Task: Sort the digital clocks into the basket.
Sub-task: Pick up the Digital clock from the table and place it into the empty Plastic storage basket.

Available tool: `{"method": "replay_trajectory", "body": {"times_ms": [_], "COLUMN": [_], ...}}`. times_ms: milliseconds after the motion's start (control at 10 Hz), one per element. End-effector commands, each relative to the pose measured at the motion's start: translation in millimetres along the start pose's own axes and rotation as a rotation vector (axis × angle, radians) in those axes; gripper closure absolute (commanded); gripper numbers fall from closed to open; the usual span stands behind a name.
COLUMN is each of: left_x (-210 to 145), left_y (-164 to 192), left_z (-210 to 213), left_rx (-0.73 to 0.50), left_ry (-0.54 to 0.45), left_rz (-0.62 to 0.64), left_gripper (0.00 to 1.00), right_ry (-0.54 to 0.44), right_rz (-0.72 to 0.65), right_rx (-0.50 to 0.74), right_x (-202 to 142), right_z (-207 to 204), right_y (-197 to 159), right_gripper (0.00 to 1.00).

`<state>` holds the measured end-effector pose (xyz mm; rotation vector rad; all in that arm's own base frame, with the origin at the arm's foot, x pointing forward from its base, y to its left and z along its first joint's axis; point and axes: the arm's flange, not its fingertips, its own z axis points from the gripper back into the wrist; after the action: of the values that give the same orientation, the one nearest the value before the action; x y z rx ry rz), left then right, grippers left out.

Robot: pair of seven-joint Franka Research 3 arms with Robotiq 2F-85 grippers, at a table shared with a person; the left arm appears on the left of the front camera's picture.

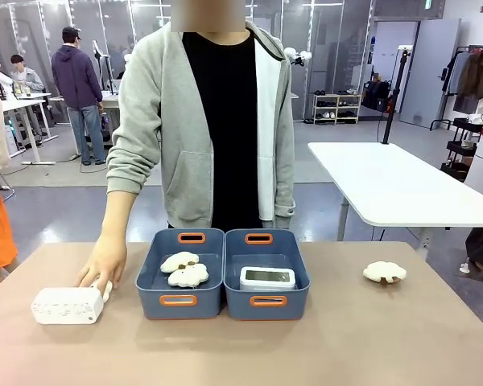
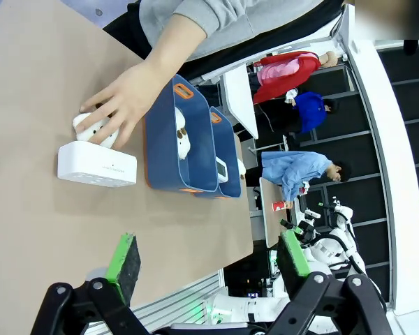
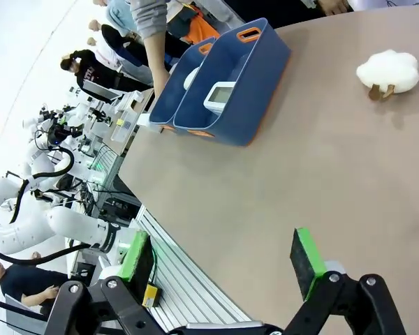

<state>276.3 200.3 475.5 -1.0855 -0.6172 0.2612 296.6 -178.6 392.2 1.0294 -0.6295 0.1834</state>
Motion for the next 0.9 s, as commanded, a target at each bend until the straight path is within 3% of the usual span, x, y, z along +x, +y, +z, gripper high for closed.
{"method": "replay_trajectory", "body": {"times_ms": [0, 100, 200, 400, 700, 800], "left_x": [0.0, 7.9, 15.8, 35.6, 47.3, 39.3], "left_y": [0.0, -14.1, -35.1, -71.6, -90.5, -84.3], "left_z": [0.0, 4.4, 3.1, -41.0, -146.4, -194.7], "left_rx": [0.000, 0.183, 0.259, 0.755, 0.786, 0.936], "left_ry": [0.000, 0.006, 0.073, 0.416, 0.846, 1.021], "left_rz": [0.000, -0.120, -0.350, -0.687, -1.100, -1.196], "left_gripper": [0.00, 0.00, 0.00, 0.00, 0.00, 0.00], "right_ry": [-0.011, -0.011, -0.011, -0.011, -0.011, -0.011], "right_rz": [0.008, 0.008, 0.008, 0.008, 0.008, 0.008], "right_rx": [-0.003, -0.003, -0.003, -0.003, -0.003, -0.003], "right_x": [1.3, 1.3, 1.3, 1.3, 1.3, 1.3], "right_z": [0.5, 0.5, 0.5, 0.5, 0.5, 0.5], "right_y": [1.8, 1.8, 1.8, 1.8, 1.8, 1.8], "right_gripper": [0.00, 0.00, 0.00, 0.00, 0.00, 0.00]}}
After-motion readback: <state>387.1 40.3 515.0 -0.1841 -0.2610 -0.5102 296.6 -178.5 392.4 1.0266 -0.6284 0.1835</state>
